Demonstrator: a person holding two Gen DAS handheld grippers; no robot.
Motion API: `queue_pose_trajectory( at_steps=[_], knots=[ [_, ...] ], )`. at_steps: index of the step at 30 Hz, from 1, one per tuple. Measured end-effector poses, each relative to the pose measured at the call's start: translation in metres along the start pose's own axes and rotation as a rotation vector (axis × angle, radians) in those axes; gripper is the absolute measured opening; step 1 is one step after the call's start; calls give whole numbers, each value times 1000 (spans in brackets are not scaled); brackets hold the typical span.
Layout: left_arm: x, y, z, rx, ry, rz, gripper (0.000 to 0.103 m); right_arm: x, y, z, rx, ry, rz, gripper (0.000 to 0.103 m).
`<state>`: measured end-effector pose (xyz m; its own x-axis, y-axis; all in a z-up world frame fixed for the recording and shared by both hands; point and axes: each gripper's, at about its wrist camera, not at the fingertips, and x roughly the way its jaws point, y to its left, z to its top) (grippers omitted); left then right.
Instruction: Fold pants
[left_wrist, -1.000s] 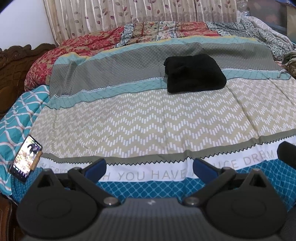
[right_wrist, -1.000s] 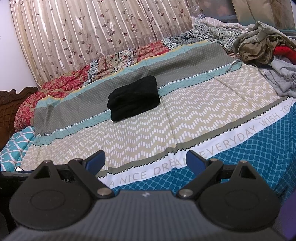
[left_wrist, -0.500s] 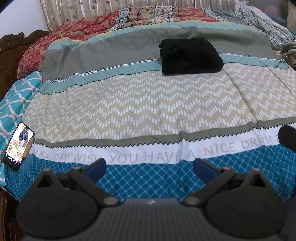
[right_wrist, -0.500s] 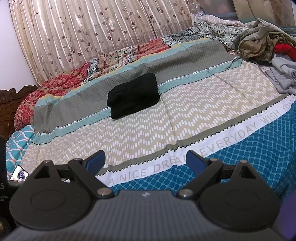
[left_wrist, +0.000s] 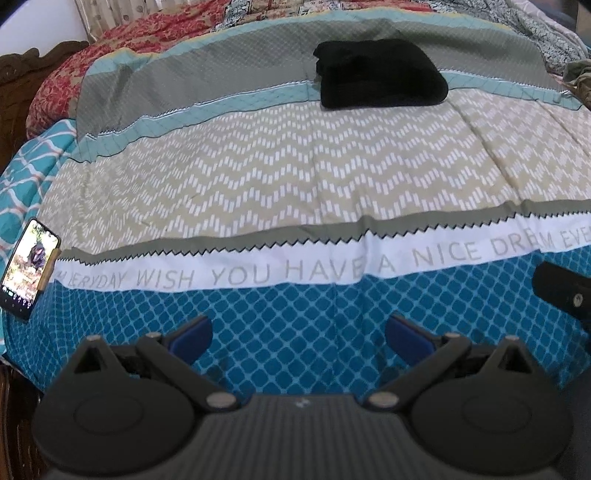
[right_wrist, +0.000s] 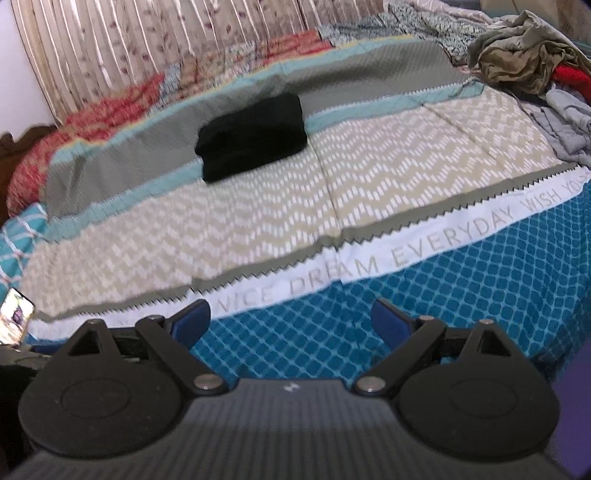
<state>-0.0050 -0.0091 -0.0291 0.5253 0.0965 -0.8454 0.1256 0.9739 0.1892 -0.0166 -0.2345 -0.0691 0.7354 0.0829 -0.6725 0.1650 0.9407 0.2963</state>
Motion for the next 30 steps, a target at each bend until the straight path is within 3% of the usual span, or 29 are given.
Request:
queue_pose_trajectory(
  at_steps=[18,30],
  knots=[
    [3,-1,-3,19,-12,26,103,3,3,-3,-6,36,4,96],
    [10,-1,-11,35,21,31,103,4,3,-3,-3,41,4,96]
  ],
)
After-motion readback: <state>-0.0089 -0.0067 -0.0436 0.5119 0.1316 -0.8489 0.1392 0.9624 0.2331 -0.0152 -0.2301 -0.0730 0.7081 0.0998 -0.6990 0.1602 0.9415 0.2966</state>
